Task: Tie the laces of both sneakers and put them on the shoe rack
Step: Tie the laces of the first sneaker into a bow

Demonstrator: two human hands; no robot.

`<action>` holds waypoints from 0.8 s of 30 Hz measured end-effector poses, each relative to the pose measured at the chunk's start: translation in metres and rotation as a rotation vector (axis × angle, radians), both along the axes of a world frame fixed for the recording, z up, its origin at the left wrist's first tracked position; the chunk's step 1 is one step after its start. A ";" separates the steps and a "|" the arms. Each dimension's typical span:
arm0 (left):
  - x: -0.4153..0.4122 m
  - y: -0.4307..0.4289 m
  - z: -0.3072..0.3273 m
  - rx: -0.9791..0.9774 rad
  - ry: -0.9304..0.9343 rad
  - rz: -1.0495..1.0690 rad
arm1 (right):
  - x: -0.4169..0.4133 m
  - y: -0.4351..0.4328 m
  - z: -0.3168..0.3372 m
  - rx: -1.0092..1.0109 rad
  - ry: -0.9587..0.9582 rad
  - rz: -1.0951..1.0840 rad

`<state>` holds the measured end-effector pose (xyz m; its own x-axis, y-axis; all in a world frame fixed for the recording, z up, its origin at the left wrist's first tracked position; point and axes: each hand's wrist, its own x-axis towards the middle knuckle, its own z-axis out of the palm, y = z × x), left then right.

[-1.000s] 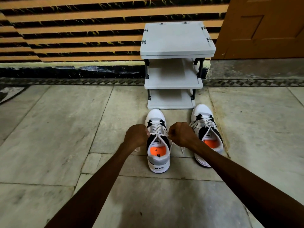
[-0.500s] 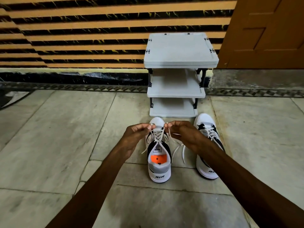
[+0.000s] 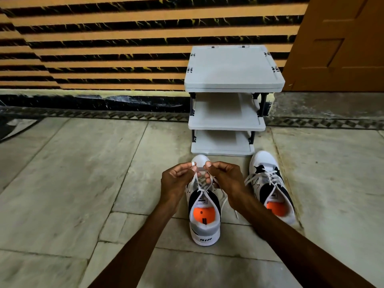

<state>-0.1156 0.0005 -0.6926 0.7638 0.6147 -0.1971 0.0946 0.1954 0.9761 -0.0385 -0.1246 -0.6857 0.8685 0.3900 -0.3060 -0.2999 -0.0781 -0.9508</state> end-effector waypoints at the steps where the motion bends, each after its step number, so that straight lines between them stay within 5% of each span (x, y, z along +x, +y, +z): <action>1: 0.001 0.000 -0.001 0.021 0.008 -0.008 | 0.001 0.000 0.000 -0.011 -0.023 0.011; 17: -0.005 0.005 0.000 0.907 0.165 -0.393 | 0.024 0.008 0.002 -0.077 0.160 0.227; 24: -0.003 0.018 -0.003 0.821 0.186 -0.432 | 0.025 0.000 0.001 0.059 0.273 0.356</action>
